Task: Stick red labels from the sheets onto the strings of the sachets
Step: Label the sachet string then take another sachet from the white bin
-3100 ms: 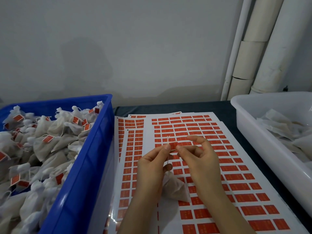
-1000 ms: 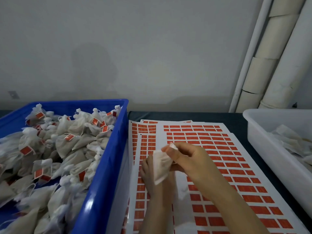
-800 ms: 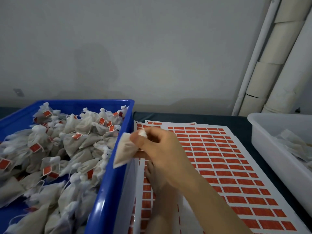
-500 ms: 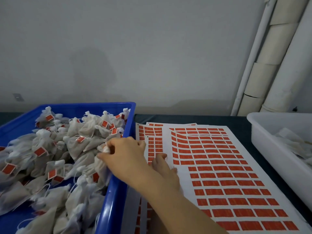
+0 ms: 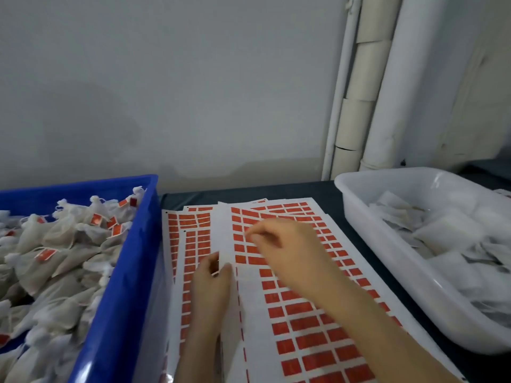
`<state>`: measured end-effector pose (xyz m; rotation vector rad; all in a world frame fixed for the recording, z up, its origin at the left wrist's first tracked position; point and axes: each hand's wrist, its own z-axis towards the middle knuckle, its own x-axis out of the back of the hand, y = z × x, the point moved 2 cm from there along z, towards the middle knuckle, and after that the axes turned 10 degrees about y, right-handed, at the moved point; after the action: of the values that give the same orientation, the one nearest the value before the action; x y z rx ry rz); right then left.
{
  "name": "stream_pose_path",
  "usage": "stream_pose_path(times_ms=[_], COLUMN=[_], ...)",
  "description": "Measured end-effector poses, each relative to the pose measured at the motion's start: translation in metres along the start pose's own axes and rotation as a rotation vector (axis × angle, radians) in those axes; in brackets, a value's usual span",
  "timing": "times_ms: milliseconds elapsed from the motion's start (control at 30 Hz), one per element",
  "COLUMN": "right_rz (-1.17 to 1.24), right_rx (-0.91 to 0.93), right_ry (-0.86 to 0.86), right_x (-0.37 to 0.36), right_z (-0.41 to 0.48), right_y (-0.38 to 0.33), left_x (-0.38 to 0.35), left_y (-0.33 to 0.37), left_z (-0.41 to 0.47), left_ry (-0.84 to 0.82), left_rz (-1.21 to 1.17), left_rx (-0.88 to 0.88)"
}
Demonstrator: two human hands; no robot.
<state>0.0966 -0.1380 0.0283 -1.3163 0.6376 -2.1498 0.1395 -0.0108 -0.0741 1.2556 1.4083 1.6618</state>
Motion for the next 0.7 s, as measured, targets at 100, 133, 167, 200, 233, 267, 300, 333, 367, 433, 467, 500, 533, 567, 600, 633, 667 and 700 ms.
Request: stream_pose_path(times_ms=[100,133,167,200,233,267,300,333,367,433,467,500,533,567,600,633,667,700], right_rz=[-0.050,-0.076,-0.125,-0.189,-0.255,-0.316,-0.373,-0.419,-0.459,-0.567,-0.616,-0.641,-0.645,-0.644,-0.659,-0.699,-0.756,-0.809], right_rx=[-0.145,-0.173,-0.187,-0.206,-0.244,-0.293,-0.353,-0.414,-0.473,-0.545,-0.561,-0.565,-0.565,-0.554,-0.526,-0.487,-0.453,-0.427], right_ry=[0.099,0.168,0.252,0.327,0.367,0.368,0.330,0.261,0.160,-0.118,-0.252,-0.355,-0.425,-0.458,-0.466,-0.456,-0.438,-0.424], right_x=[0.062,0.084,0.107,0.128,0.146,0.161,0.172,0.180,0.184,0.184,0.182,0.179,0.176,0.172,0.169,0.166,0.164,0.162], right_z=[-0.008,-0.011,-0.014,-0.016,-0.016,-0.015,-0.012,-0.008,-0.004,0.001,0.002,0.001,0.000,0.000,-0.001,-0.003,-0.005,-0.008], right_y=[0.042,0.056,0.071,0.087,0.104,0.121,0.138,0.153,0.168,0.188,0.194,0.198,0.201,0.203,0.203,0.204,0.205,0.206], left_x=[-0.002,-0.002,-0.002,-0.004,-0.004,-0.005,-0.006,-0.007,-0.008,-0.011,-0.012,-0.012,-0.011,-0.011,-0.012,-0.012,-0.012,-0.013], left_y=[-0.004,-0.004,-0.005,-0.005,-0.004,-0.003,-0.003,-0.002,-0.002,-0.001,0.000,0.001,0.001,0.001,0.002,0.003,0.004,0.004], left_z=[0.000,0.000,0.001,0.001,0.000,0.000,-0.001,-0.002,-0.003,-0.004,-0.005,-0.005,-0.006,-0.006,-0.006,-0.005,-0.006,-0.006], left_ry=[-0.022,-0.018,-0.015,-0.019,-0.015,-0.003,0.012,0.026,0.037,0.047,0.043,0.042,0.046,0.051,0.054,0.054,0.055,0.057], left_rz=[0.008,0.027,0.041,0.060,0.090,0.126,0.174,0.234,0.289,0.360,0.379,0.388,0.386,0.385,0.388,0.393,0.397,0.399], left_rx=[0.064,0.080,0.084,0.083,0.077,0.062,0.044,0.031,0.018,-0.010,-0.019,-0.021,-0.014,-0.012,-0.013,-0.016,-0.018,-0.021])
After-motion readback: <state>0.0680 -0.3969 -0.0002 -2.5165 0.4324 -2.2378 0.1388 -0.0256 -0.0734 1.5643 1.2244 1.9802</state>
